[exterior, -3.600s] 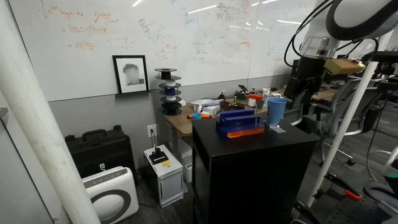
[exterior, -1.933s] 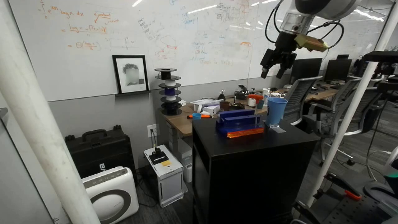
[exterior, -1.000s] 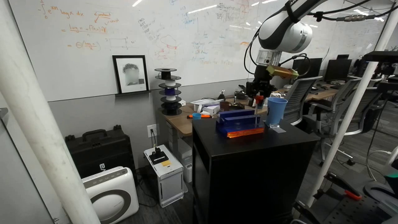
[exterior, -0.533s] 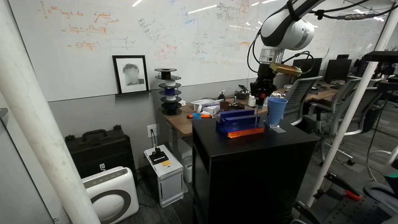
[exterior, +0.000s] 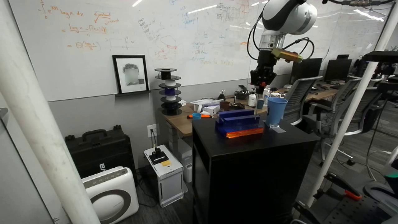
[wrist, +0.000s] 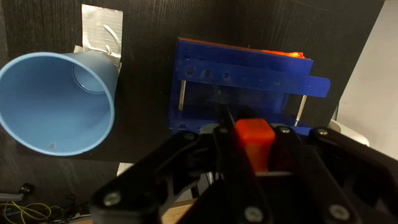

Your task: Put the metal object with the orange handle in the blue cup

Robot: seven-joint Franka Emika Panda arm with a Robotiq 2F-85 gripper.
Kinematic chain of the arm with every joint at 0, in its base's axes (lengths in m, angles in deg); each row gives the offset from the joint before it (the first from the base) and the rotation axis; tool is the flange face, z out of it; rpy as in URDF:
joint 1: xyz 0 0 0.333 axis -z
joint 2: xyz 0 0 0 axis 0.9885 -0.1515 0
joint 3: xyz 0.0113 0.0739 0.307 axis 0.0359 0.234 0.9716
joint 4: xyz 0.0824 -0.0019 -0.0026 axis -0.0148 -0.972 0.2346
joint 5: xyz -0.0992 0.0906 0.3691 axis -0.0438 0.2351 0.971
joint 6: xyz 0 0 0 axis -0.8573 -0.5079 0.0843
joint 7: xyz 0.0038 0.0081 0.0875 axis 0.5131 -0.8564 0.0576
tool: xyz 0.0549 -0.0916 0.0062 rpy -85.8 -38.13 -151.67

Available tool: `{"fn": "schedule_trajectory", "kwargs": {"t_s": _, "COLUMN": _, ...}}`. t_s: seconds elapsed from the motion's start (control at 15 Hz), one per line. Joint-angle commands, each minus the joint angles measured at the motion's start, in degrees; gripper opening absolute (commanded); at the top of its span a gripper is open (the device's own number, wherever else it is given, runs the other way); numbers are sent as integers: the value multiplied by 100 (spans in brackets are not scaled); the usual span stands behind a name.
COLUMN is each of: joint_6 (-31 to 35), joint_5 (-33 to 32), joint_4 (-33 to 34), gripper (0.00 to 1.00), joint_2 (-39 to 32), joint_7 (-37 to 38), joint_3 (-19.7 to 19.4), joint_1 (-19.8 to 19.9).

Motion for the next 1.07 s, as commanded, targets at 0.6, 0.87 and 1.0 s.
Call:
{"fn": "schedule_trajectory", "kwargs": {"t_s": 0.6, "joint_6": -438, "joint_5": -1233, "joint_4": 276, "gripper": 12, "joint_2": 1171, "joint_7": 356, "joint_3": -190, "joint_1": 297}}
{"fn": "schedule_trajectory", "kwargs": {"t_s": 0.87, "joint_6": -281, "joint_5": -1047, "joint_4": 181, "gripper": 11, "joint_2": 940, "joint_7": 263, "joint_3": -399, "joint_1": 435}}
{"fn": "schedule_trajectory", "kwargs": {"t_s": 1.0, "joint_6": -76, "joint_5": -886, "joint_4": 99, "gripper": 11, "joint_2": 771, "joint_7": 167, "joint_3": -474, "joint_1": 443}}
